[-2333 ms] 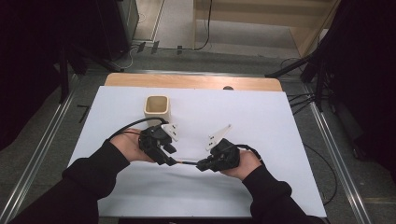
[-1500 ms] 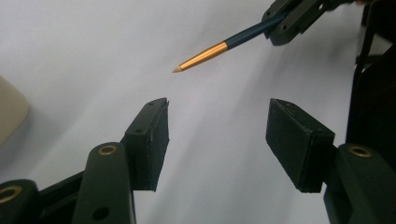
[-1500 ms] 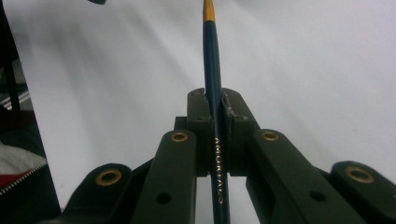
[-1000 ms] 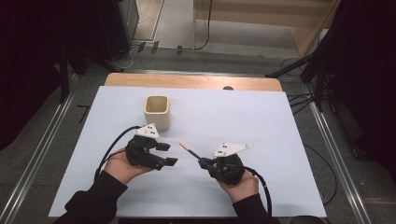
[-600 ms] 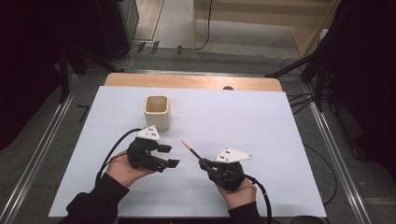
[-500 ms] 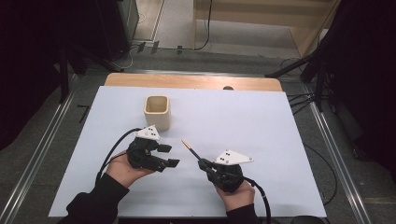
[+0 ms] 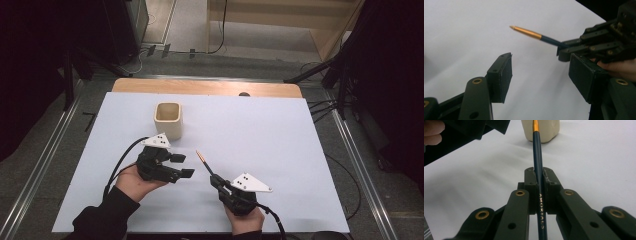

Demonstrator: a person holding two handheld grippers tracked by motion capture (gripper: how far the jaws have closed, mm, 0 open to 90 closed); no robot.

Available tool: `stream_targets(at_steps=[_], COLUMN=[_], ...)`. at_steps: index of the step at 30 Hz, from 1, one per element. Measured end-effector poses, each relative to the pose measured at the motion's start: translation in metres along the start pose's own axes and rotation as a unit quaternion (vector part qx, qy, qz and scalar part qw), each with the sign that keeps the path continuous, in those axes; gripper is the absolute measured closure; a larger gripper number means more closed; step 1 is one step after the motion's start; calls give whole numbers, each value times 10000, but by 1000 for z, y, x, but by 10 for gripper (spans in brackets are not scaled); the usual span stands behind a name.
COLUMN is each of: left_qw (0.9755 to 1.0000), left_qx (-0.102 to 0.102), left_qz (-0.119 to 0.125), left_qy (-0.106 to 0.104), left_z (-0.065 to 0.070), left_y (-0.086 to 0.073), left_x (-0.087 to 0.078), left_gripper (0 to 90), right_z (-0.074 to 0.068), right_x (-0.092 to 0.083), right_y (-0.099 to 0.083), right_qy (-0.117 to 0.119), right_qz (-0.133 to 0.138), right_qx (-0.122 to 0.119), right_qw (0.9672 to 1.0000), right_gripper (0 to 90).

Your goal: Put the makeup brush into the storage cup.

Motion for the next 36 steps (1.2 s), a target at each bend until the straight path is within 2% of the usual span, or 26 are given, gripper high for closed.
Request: stream_targets(at_steps=[6,11,16,18,24,29,33,36], left_qw=[9997,9984,9953,9942,9917,9895,9868,9861], left_qx=[-203,-481,-808,-927,-1098,-1259,-1409,-1445], left_qz=[164,292,499,494,591,603,659,678], left_qy=[-31,-43,-183,-213,-295,-384,-452,-458], left_z=[3,2,3,3,3,3,0,-1], left_y=[2,2,5,5,7,8,8,9], left_x=[2,2,3,4,7,11,12,13], left_gripper=[369,388,422,437,481,522,543,547], right_z=[-5,-6,-9,-11,-13,-17,-19,-21], right_x=[2,1,0,0,1,2,4,4], right_y=[2,5,10,11,11,13,14,14], right_qy=[-10,-49,-69,-83,-44,-8,33,80], right_qz=[151,209,340,389,412,442,435,464], right_qx=[-69,-66,-112,-115,-68,-133,-142,-153], right_qw=[9999,9997,9993,9991,9991,9989,9989,9988], right_gripper=[843,843,843,843,843,843,843,843])
Point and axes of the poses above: each handheld gripper's, and its own axes: x roughly forward along the jaws, y roughly out of its top, z roughly to its right, the point moved 5 cm from there along x, roughly forward along the jaws, and after that the axes turned 8 degrees about z, right-handed, at the moved point
